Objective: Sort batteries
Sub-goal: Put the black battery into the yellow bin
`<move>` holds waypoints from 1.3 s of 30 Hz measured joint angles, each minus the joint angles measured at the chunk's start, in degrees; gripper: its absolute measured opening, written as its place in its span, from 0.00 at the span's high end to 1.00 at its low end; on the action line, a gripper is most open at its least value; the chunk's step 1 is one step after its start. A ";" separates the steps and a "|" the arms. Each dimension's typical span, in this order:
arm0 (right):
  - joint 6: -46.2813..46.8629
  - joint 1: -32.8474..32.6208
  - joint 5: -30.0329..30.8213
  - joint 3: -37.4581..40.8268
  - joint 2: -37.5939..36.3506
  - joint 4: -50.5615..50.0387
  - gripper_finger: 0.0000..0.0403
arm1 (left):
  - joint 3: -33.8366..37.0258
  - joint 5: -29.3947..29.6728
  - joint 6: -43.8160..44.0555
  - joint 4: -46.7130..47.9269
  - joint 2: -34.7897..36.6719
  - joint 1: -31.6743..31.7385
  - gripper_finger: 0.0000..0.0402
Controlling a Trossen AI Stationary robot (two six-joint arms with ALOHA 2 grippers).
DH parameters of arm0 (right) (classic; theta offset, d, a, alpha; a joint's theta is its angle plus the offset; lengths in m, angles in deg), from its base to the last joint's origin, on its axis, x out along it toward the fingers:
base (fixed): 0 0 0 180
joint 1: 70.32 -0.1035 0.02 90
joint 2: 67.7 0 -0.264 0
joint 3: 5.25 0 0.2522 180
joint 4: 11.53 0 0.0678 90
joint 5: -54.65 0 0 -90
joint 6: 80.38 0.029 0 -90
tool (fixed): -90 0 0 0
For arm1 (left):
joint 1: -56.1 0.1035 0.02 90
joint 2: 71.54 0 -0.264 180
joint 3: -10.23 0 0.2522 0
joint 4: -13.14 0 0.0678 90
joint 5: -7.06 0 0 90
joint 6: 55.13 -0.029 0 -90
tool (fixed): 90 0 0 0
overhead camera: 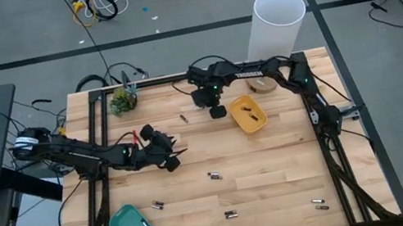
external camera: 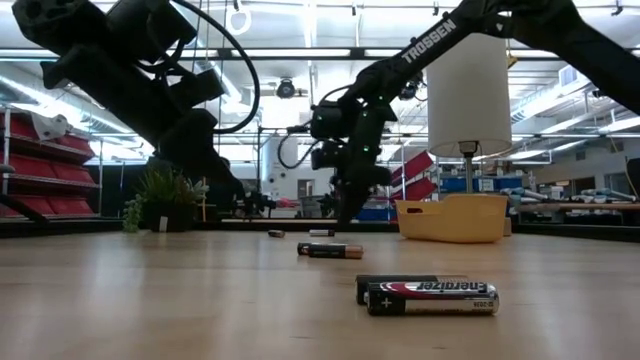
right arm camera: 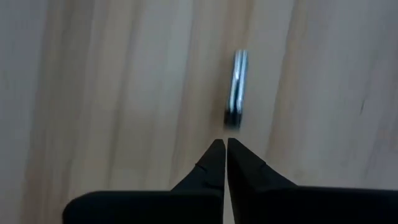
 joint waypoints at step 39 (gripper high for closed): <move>34.81 3.85 -10.73 0.81 -0.02 6.47 1.00 | 0.00 -9.16 4.38 -0.02 -0.17 7.52 0.80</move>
